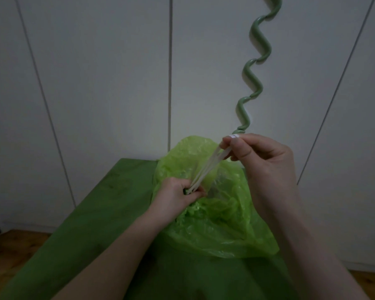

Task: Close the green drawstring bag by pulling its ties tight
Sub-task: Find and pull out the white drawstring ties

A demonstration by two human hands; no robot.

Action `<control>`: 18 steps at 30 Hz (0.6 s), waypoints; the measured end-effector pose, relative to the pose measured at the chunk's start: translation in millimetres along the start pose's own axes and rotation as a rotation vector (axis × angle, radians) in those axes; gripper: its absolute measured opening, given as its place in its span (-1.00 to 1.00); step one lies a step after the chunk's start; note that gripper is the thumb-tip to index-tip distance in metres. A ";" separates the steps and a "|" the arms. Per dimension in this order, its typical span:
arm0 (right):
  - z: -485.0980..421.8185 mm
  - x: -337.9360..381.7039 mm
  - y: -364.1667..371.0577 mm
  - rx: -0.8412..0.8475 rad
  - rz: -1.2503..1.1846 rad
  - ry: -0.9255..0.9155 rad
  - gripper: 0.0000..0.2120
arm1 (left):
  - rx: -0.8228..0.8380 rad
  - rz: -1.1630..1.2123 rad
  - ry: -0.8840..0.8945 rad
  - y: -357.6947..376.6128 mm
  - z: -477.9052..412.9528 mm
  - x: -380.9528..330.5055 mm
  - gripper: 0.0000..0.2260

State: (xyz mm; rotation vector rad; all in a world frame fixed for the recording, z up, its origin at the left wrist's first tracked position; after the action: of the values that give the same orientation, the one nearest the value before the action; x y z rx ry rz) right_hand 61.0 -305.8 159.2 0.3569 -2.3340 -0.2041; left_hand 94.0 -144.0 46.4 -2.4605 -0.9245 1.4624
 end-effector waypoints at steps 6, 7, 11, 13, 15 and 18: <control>2.7 9.3 9.2 0.034 0.008 -0.004 -0.92 | 0.002 -0.025 0.002 -2.4 -0.8 1.1 -0.91; 2.8 11.6 9.9 0.032 0.007 -0.006 -0.90 | 0.009 -0.035 0.007 -2.0 -0.8 0.5 -0.91; 3.2 19.8 11.5 0.023 0.032 -0.016 -0.87 | 0.007 -0.065 0.011 -4.0 0.1 -0.3 -0.90; 4.9 20.7 14.0 0.019 0.034 0.008 -0.89 | 0.001 -0.072 0.012 -4.6 0.4 -0.1 -0.89; 6.3 20.3 16.0 0.013 0.021 0.041 -0.88 | -0.006 -0.084 0.008 -5.4 0.0 0.4 -0.87; 7.3 20.4 17.2 -0.004 -0.009 0.099 -0.87 | -0.011 -0.103 0.003 -6.1 -0.3 3.3 -0.86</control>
State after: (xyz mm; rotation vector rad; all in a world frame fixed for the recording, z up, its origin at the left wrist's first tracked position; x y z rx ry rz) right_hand 38.7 -295.6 172.0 0.3682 -2.2345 -0.1909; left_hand 92.7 -137.2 46.6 -2.3829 -1.0441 1.4243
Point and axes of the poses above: each hand's wrist, its own z-axis away from the middle knuckle, its own y-axis out of the palm, x = y × z, the point moved 8 cm from there along -z, towards the middle knuckle, and after that the axes turned 10 degrees about -x, right-handed, at the moved point
